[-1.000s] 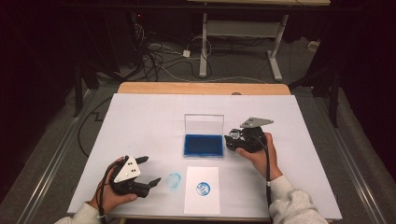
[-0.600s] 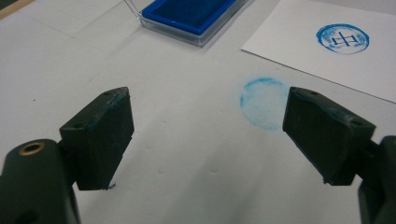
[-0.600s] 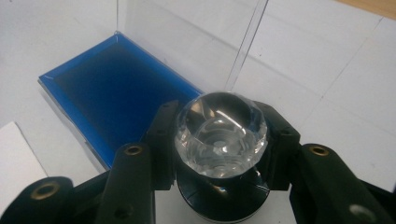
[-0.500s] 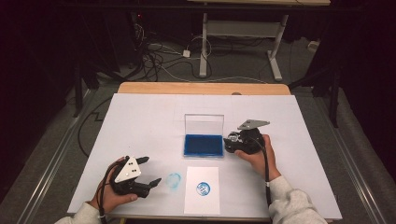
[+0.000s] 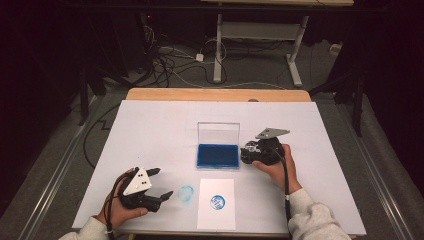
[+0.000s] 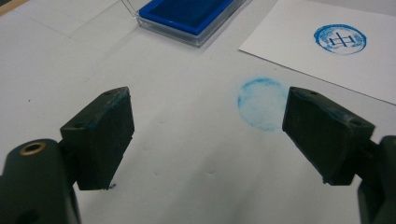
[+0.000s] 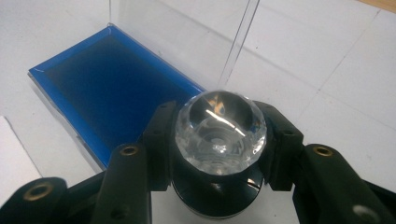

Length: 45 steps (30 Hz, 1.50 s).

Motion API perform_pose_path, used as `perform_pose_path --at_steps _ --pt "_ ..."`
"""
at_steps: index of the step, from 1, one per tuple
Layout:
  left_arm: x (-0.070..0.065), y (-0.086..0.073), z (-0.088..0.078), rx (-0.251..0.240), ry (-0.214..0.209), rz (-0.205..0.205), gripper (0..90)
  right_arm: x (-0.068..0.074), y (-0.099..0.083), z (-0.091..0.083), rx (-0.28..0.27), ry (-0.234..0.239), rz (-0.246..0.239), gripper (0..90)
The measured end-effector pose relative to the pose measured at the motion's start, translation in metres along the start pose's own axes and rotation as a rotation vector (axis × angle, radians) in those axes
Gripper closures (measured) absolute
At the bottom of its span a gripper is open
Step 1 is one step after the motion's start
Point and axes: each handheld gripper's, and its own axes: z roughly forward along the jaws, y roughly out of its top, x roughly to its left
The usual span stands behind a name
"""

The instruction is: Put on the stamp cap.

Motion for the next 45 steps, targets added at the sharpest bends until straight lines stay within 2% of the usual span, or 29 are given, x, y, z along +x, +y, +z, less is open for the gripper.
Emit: perform_pose_path --at_steps 8,15,25,31,45 --pt "0.001 0.001 -0.001 -0.010 0.008 -0.004 16.6 0.003 0.003 -0.003 -0.006 -0.034 -0.022 46.9" --pt "0.000 0.001 -0.001 -0.003 0.008 -0.001 16.6 0.007 0.006 -0.007 -0.017 -0.077 -0.071 41.4" --pt "0.001 0.000 0.000 0.003 0.005 0.002 16.6 0.010 0.009 -0.011 -0.048 -0.098 -0.104 36.5" --pt "0.000 0.001 0.000 0.005 0.003 0.005 16.7 0.014 0.011 -0.013 -0.057 -0.134 -0.123 31.8" --pt "0.001 0.000 0.000 0.012 0.002 0.005 16.7 0.018 0.017 -0.023 -0.141 -0.153 -0.145 20.3"
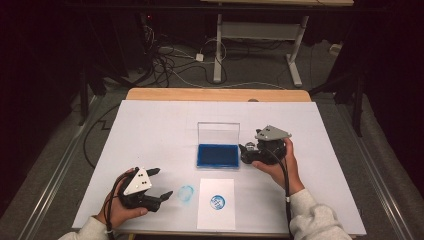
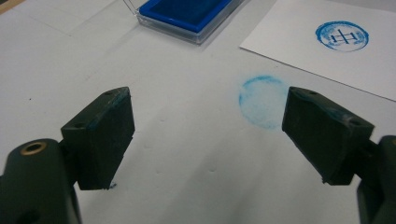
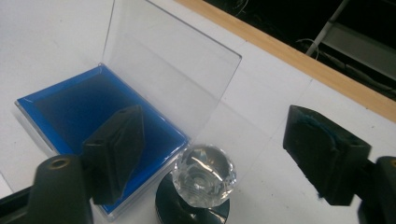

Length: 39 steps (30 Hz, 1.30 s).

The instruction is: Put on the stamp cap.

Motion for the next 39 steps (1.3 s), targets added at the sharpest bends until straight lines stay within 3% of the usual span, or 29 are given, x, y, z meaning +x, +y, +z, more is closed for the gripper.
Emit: perform_pose_path --at_steps 20,39 --pt "0.004 -0.003 0.000 -0.004 0.005 -0.017 16.9 0.005 0.012 -0.013 -0.047 0.014 -0.046 20.4" --pt "0.006 -0.004 0.000 -0.001 0.005 -0.023 16.9 0.014 0.019 -0.022 -0.058 0.023 -0.087 20.5"
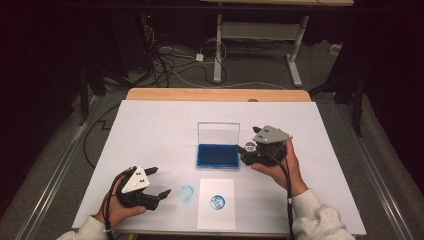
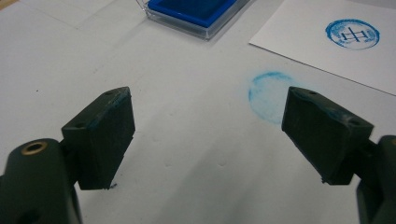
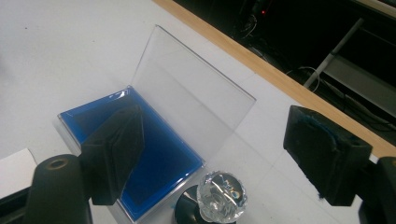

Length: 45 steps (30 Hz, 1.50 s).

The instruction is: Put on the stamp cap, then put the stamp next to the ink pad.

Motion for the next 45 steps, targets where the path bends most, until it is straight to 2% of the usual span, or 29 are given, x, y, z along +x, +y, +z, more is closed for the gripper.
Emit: perform_pose_path --at_steps 9,14,18,20,26,29,32,45 --pt "0.002 0.000 0.000 0.002 0.005 -0.007 16.9 0.004 0.003 -0.010 -0.009 -0.004 -0.014 20.4" --pt "0.002 0.001 -0.001 0.001 0.016 -0.009 16.9 0.008 0.002 -0.015 0.002 0.002 -0.043 20.2" --pt "0.001 0.001 -0.002 0.000 0.026 -0.006 16.9 0.009 0.000 -0.023 -0.010 0.023 -0.036 20.5" --pt "0.002 0.001 -0.002 -0.001 0.025 -0.005 16.9 0.010 -0.002 -0.028 -0.018 0.014 -0.039 20.5" --pt "0.000 0.002 -0.002 -0.001 0.028 -0.002 16.9 0.015 -0.011 -0.042 -0.019 -0.015 -0.059 20.5" --pt "0.000 0.003 -0.003 -0.002 0.030 0.000 16.9 0.017 -0.015 -0.049 -0.041 -0.042 -0.075 20.6" --pt "0.000 0.003 -0.002 0.001 0.029 0.001 16.9 0.017 -0.020 -0.055 -0.056 -0.038 -0.065 20.6" --pt "0.000 0.004 -0.001 0.005 0.030 -0.002 16.9 0.008 -0.048 -0.073 -0.059 -0.055 -0.044 20.5"
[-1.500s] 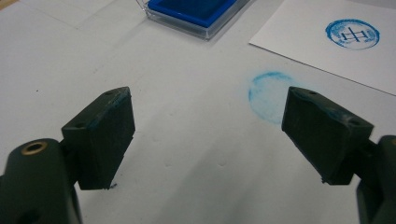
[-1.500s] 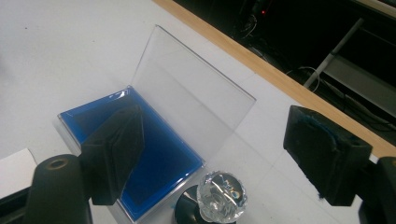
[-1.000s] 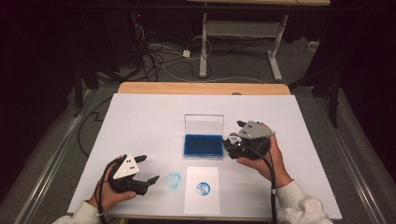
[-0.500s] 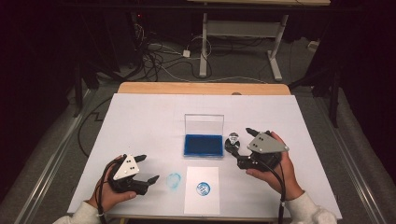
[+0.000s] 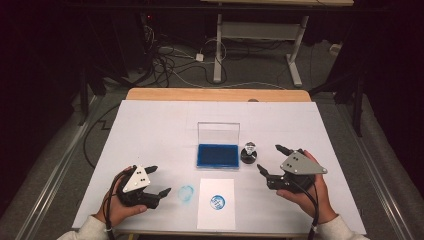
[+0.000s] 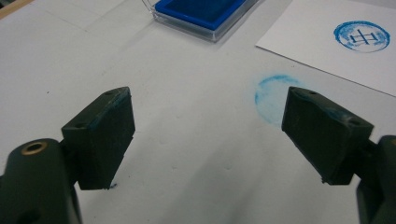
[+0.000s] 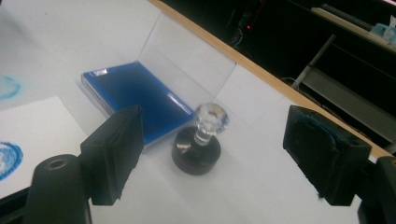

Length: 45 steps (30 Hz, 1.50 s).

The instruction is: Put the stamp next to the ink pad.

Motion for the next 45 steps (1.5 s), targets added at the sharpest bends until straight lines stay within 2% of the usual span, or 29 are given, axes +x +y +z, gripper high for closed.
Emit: perform_pose_path --at_steps 7,16,20,25,30,40,45 --pt "0.001 -0.001 -0.001 0.000 0.007 -0.005 16.9 -0.003 -0.015 -0.007 0.004 -0.014 0.002 19.9" --pt "0.001 -0.001 -0.001 0.000 0.012 -0.008 16.9 -0.006 -0.031 -0.015 -0.005 -0.033 0.027 18.5" --pt "0.002 0.000 -0.001 -0.004 0.013 -0.010 16.9 -0.007 -0.041 -0.021 -0.020 -0.036 0.066 17.0" --pt "0.002 0.001 -0.002 -0.010 0.015 -0.010 16.9 -0.004 -0.057 -0.025 0.001 -0.069 0.091 17.0" --pt "0.002 0.000 -0.002 -0.010 0.021 -0.016 16.9 0.000 -0.069 -0.029 0.022 -0.069 0.096 17.1" --pt "0.000 0.000 -0.005 -0.008 0.029 -0.006 16.9 0.004 -0.070 -0.028 0.016 -0.051 0.102 15.9" --pt "-0.001 -0.001 -0.005 -0.010 0.026 -0.005 16.8 0.006 -0.066 -0.029 0.010 -0.046 0.090 15.9"
